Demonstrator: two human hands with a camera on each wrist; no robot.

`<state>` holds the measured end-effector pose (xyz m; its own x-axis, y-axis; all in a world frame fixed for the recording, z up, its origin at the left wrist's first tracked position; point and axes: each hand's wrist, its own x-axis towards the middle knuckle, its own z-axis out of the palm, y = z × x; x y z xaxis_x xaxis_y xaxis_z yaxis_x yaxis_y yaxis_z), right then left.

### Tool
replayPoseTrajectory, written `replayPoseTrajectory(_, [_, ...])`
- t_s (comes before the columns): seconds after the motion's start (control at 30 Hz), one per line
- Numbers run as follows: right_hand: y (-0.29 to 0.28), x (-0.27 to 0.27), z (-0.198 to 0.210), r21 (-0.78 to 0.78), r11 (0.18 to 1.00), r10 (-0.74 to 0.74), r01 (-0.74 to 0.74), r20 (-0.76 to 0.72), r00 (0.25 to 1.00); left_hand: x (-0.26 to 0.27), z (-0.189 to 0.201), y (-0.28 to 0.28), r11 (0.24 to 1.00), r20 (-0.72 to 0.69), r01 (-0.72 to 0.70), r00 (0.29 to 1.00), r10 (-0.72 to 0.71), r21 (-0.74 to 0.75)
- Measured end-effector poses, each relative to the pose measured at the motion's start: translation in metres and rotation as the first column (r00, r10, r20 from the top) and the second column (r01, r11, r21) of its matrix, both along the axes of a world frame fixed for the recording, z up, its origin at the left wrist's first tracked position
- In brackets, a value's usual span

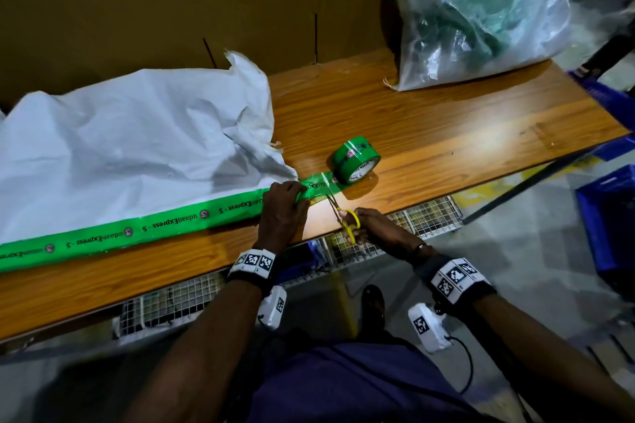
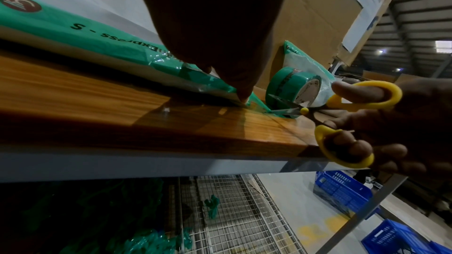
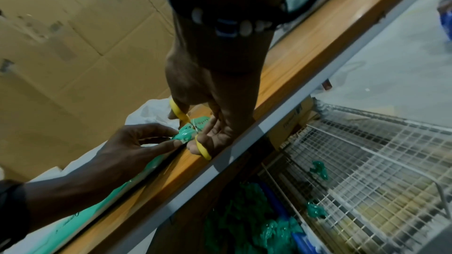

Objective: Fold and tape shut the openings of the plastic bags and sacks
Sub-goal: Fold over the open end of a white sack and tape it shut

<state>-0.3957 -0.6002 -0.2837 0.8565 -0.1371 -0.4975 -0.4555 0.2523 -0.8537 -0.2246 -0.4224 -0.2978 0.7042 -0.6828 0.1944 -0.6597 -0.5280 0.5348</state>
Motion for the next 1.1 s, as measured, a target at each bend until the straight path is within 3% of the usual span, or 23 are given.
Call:
replayPoseTrajectory(0.33, [-0.003,0.016,-0.004,-0.001,1.000,-0.014,0.014,0.030,0.999,-0.006,0.003,0.001,1.000,0.044,-0.001,0.999,0.001,-0.010])
replayPoseTrajectory(0.6, [-0.002,0.012,-0.013,-0.116,0.992,-0.030,0.040,0.089,0.996,-0.005,0.005,0.001,0.999,-0.007,-0.007,1.000,0.007,-0.039])
replayPoseTrajectory(0.77, [-0.002,0.018,-0.010,-0.059,0.997,-0.037,0.040,0.064,0.997,-0.006,0.011,0.005,0.994,0.001,-0.018,1.000,0.018,-0.109])
replayPoseTrajectory(0.93, [-0.002,0.034,-0.007,-0.028,0.999,-0.042,0.044,0.038,0.998,-0.008,0.006,0.010,0.996,-0.002,-0.009,1.000,0.008,-0.085])
replayPoseTrajectory(1.1, [0.000,0.047,0.003,-0.157,0.987,-0.022,0.023,0.008,1.000,-0.004,0.004,0.012,0.997,-0.022,-0.003,1.000,0.001,-0.072])
